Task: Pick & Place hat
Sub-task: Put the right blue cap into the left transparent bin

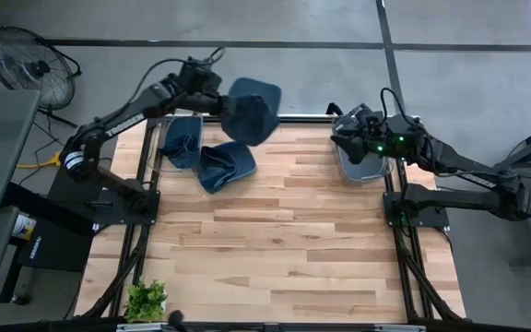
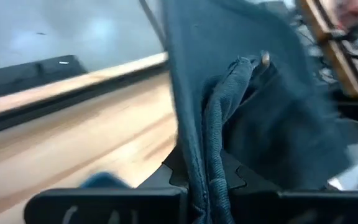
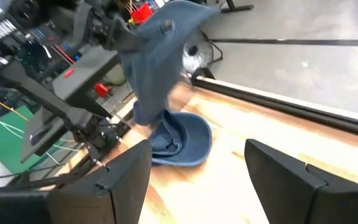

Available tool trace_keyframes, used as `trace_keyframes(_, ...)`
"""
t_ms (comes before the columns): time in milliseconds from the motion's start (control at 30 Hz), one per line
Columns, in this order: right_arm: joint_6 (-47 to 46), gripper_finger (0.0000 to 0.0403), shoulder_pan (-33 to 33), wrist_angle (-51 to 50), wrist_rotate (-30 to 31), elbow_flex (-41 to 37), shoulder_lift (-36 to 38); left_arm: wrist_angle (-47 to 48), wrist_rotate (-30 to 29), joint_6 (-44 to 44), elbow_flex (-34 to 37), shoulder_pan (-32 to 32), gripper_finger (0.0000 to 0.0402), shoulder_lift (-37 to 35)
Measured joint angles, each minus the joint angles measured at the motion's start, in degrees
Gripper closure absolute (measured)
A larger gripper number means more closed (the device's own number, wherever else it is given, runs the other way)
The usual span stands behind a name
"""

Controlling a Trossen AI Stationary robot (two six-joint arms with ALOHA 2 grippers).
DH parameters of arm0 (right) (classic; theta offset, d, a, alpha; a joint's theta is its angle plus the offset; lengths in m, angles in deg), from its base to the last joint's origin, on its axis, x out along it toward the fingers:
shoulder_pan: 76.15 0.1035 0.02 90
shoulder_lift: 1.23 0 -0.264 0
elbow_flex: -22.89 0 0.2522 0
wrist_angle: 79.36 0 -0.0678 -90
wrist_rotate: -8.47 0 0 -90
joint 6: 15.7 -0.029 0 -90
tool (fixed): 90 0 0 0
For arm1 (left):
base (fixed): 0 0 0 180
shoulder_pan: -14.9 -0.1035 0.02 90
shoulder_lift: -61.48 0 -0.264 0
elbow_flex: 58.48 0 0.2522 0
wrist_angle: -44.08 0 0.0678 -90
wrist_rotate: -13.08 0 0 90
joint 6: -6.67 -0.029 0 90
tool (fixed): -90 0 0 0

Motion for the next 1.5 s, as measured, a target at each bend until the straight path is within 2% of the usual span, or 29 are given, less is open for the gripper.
trace_keyframes(467,-0.62,0.0151,0.00,-1.51,0.70,-2.16,-0.17,18.62,-4.14,-7.26,0.30,-13.62,0.0390,-10.49)
trace_keyframes(700,-0.62,0.0151,0.00,-1.48,2.36,-2.16,-0.22,18.90,-3.63,-7.20,8.19,-18.07,0.0390,-14.28)
trace_keyframes(1000,-0.92,0.0151,0.00,-1.50,2.32,-2.16,-0.22,14.41,3.05,-5.15,20.87,-25.33,0.0391,-21.67)
trace_keyframes(1200,-1.25,0.0151,0.00,-1.51,2.34,-2.16,-0.22,10.36,11.78,-3.11,22.17,-30.06,0.0390,-25.53)
trace_keyframes(1500,-1.08,0.0151,0.00,-2.92,2.32,-2.16,-0.22,10.11,7.81,2.45,22.24,-30.35,0.0390,-27.89)
